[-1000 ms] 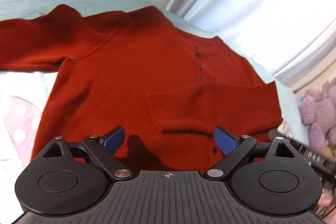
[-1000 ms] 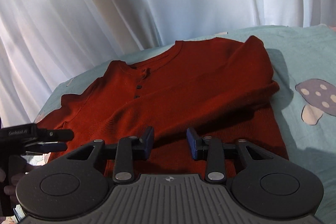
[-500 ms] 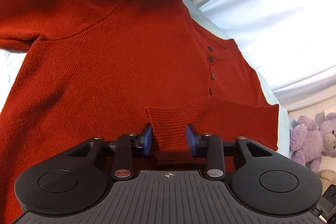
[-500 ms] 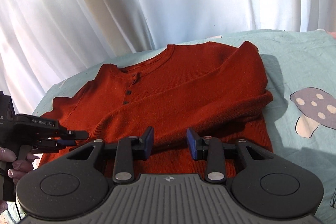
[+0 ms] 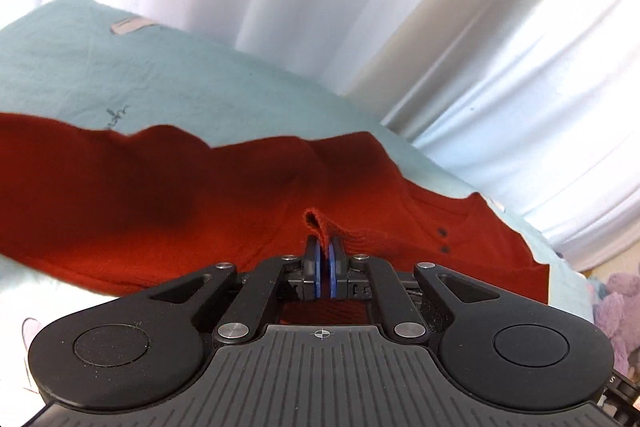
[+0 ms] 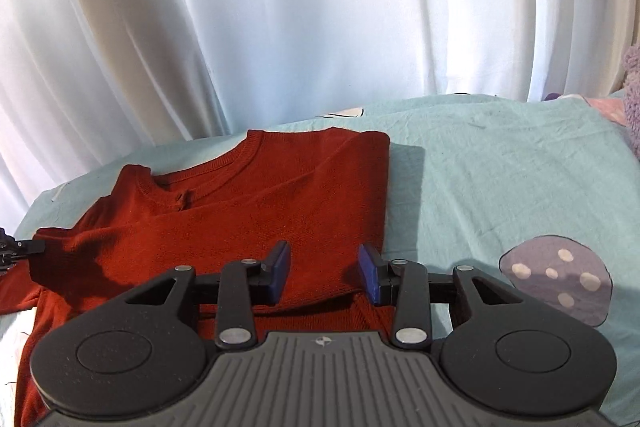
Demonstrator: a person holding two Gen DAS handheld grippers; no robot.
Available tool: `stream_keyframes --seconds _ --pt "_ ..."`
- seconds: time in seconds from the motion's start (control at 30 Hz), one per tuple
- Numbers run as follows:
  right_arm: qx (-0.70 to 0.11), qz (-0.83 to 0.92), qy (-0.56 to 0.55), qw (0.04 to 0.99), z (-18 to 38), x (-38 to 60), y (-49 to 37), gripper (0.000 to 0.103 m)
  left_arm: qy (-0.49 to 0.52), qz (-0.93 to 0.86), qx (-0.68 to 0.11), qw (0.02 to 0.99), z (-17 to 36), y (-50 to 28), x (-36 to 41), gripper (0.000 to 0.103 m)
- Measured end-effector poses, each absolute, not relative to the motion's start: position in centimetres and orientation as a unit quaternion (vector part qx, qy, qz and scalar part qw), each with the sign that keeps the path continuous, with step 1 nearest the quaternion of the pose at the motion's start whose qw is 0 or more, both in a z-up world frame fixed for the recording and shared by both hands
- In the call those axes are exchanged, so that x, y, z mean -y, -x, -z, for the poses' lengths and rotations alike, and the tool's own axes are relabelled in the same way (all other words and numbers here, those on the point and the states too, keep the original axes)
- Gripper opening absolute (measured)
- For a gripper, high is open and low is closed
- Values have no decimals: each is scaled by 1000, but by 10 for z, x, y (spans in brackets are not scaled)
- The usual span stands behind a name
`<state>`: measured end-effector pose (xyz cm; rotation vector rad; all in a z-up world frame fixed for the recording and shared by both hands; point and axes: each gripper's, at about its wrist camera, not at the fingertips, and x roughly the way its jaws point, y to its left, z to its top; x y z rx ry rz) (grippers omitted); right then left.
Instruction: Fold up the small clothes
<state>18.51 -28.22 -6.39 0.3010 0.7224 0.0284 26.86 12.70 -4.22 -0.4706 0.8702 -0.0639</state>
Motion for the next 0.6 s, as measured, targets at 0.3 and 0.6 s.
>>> stream_keyframes --seconds 0.3,0.6 --pt "-386 0 -108 916 81 264 -241 55 235 12 -453 860 79 -278 -134 25" --pt "-387 38 -22 921 93 247 -256 8 212 1 -395 894 64 -273 -123 5"
